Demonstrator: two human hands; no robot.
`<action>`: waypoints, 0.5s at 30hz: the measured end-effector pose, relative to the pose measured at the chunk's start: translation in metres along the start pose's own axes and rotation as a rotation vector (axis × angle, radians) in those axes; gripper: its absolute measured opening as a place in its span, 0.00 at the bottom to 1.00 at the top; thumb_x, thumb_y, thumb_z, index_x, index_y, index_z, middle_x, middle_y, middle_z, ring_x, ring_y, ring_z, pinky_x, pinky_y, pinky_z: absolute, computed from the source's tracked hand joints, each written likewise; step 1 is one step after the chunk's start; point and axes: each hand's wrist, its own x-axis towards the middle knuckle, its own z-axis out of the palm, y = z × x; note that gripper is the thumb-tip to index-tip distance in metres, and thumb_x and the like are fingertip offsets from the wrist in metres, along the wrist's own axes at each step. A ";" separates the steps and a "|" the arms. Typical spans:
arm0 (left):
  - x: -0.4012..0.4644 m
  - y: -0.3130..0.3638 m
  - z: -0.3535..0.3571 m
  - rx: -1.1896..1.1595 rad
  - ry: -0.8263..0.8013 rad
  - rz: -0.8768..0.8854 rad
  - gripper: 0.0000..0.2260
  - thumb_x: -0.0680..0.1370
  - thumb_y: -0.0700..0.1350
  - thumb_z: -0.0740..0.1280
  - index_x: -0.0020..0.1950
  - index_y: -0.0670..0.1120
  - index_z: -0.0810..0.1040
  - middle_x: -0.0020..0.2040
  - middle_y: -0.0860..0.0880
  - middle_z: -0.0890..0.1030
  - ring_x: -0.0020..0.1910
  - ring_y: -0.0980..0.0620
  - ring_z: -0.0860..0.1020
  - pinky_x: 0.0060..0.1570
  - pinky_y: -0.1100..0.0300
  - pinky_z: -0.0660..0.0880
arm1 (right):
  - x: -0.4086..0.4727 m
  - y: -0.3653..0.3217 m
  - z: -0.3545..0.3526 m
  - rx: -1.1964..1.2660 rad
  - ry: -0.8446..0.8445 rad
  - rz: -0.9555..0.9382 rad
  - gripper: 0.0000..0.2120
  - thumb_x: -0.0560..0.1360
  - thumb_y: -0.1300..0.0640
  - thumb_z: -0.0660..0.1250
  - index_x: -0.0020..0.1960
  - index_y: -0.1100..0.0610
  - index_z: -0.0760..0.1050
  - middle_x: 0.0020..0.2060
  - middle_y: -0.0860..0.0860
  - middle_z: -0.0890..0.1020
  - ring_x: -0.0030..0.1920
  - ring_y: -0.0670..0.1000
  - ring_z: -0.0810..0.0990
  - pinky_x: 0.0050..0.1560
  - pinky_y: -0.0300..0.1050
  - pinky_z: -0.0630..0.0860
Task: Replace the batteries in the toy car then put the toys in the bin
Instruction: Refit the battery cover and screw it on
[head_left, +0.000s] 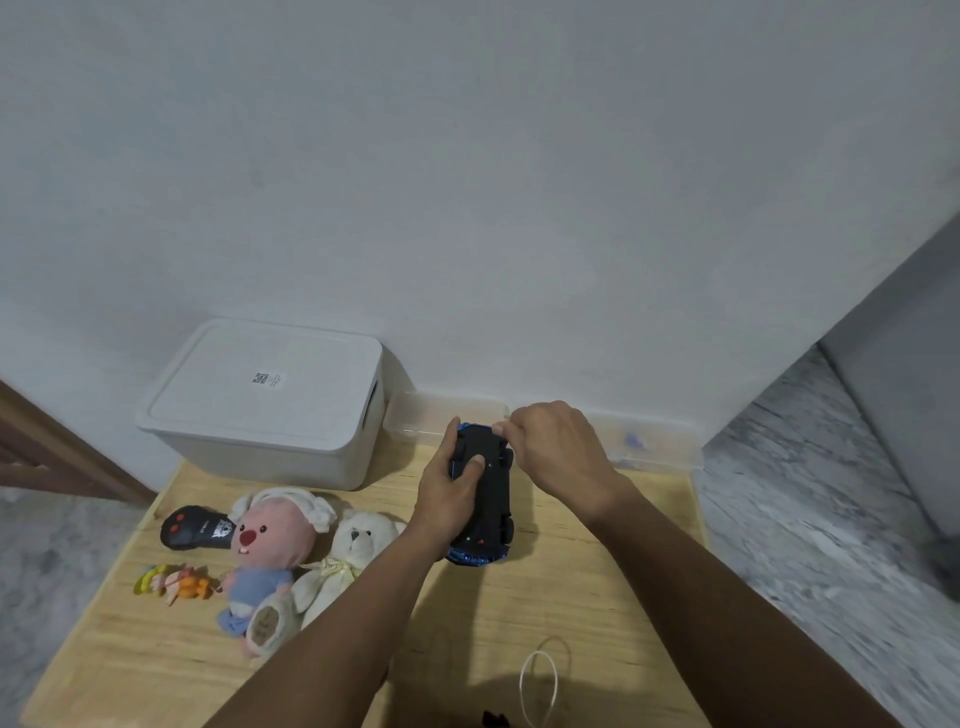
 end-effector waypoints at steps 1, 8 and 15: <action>0.000 0.000 0.000 -0.001 -0.001 -0.001 0.27 0.81 0.42 0.62 0.78 0.57 0.58 0.57 0.57 0.79 0.52 0.51 0.81 0.52 0.53 0.80 | 0.001 0.001 0.001 0.040 -0.008 0.001 0.16 0.81 0.50 0.60 0.44 0.60 0.79 0.37 0.54 0.81 0.41 0.56 0.78 0.41 0.49 0.73; 0.002 0.002 -0.002 0.002 0.014 -0.006 0.27 0.81 0.43 0.62 0.77 0.58 0.59 0.56 0.57 0.79 0.52 0.50 0.81 0.53 0.50 0.80 | -0.001 0.001 -0.003 0.137 -0.026 -0.012 0.08 0.78 0.63 0.64 0.53 0.59 0.80 0.45 0.56 0.82 0.47 0.56 0.80 0.43 0.47 0.76; 0.002 -0.001 -0.002 0.001 0.005 -0.009 0.27 0.81 0.43 0.62 0.78 0.58 0.58 0.56 0.56 0.79 0.51 0.50 0.81 0.51 0.51 0.81 | -0.001 0.001 0.000 -0.003 0.022 0.026 0.16 0.80 0.49 0.61 0.42 0.59 0.77 0.34 0.53 0.78 0.37 0.56 0.75 0.37 0.46 0.70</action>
